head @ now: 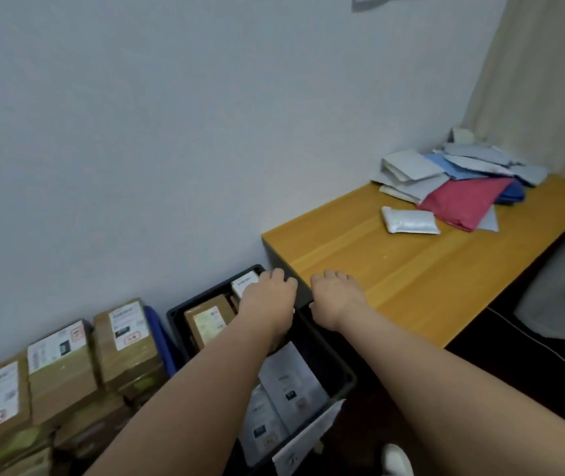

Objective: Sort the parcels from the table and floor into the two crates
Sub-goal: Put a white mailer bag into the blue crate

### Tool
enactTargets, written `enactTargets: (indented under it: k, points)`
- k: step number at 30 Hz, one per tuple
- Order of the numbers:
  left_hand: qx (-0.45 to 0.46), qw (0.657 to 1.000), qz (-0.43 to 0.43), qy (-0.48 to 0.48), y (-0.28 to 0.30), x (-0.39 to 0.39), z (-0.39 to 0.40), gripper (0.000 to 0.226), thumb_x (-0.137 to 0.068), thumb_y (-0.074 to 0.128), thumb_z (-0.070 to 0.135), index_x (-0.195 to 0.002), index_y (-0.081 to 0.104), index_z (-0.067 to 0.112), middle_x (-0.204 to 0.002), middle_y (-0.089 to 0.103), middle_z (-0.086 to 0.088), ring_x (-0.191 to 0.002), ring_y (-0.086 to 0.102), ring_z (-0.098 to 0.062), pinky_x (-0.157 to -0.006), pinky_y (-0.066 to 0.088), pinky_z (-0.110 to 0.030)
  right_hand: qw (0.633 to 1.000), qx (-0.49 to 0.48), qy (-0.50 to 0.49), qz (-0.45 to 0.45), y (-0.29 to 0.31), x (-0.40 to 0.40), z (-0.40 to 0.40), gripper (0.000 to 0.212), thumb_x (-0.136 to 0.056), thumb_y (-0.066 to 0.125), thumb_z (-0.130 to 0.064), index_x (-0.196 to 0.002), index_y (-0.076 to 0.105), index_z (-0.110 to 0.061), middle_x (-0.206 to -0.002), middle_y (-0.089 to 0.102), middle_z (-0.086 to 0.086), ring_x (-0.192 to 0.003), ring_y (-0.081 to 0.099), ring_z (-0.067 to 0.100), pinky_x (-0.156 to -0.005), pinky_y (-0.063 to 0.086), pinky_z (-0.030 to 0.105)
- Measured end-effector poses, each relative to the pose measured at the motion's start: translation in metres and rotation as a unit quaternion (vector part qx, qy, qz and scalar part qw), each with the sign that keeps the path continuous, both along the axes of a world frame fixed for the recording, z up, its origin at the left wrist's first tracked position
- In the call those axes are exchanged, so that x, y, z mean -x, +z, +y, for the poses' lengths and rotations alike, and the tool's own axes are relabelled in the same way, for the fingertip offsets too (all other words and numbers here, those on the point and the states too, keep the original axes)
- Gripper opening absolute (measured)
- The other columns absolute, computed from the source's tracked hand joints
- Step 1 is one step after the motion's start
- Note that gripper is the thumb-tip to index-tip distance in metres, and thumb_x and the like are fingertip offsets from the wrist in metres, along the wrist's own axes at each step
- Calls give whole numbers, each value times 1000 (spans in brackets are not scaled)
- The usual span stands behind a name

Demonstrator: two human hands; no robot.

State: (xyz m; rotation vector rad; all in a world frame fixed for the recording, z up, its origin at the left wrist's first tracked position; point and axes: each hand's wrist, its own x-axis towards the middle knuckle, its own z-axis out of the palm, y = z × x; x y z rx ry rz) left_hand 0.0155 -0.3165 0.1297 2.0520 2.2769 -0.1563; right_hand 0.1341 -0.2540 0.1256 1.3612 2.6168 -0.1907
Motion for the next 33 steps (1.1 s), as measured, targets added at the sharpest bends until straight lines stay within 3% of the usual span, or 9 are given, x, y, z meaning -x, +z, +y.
enactTargets:
  k: [4, 11, 17, 22, 26, 29, 33]
  points:
    - [14, 1000, 1, -13, -8, -40, 74, 33, -96, 51, 22, -127, 43, 13, -131, 41, -12, -121, 41, -31, -86, 47, -43, 1000, -3, -4, 12, -13, -39, 64, 46, -93, 49, -33, -132, 42, -8, -137, 44, 17, -128, 40, 35, -104, 34, 42]
    - [59, 998, -37, 3, -36, -134, 236, 45, -99, 50, 27, -140, 35, 14, -145, 31, -11, -131, 34, -31, -97, 45, -42, 999, 31, -34, 7, -49, -140, 223, 33, -93, 46, -19, -126, 44, -12, -130, 47, 13, -123, 43, 32, -100, 36, 38]
    - [62, 996, -67, 13, -50, -179, 339, 46, -97, 52, 28, -139, 37, 17, -142, 36, -8, -130, 37, -28, -99, 46, -42, 998, 47, -41, -19, -64, -187, 339, 37, -92, 48, -19, -128, 44, -9, -132, 47, 13, -122, 45, 30, -98, 37, 36]
    - [98, 995, -25, 17, -60, -188, 396, 45, -96, 54, 24, -137, 37, 16, -136, 40, -8, -125, 41, -27, -85, 49, -38, 998, 55, -29, -4, -86, -196, 399, 44, -91, 50, -18, -132, 41, -9, -132, 47, 14, -123, 45, 31, -99, 38, 39]
    - [101, 995, -22, 14, -65, -195, 434, 45, -96, 53, 21, -137, 35, 16, -136, 40, -8, -123, 41, -27, -85, 48, -38, 997, 71, -38, -18, -105, -201, 443, 47, -91, 55, -24, -133, 38, -10, -134, 45, 15, -125, 43, 32, -102, 37, 40]
    - [116, 992, -29, 27, -72, -194, 453, 48, -95, 52, 20, -140, 34, 17, -138, 39, -8, -125, 41, -27, -85, 48, -38, 993, 104, -45, -20, -121, -193, 468, 55, -91, 57, -26, -138, 32, -10, -144, 36, 17, -134, 34, 34, -106, 34, 42]
    - [146, 988, -30, 40, -85, -181, 469, 54, -96, 52, 19, -145, 30, 18, -142, 36, -8, -128, 38, -27, -85, 46, -36, 991, 127, -37, -32, -142, -177, 492, 78, -96, 53, -26, -153, 2, -12, -161, -2, 18, -148, 0, 37, -116, 19, 47]
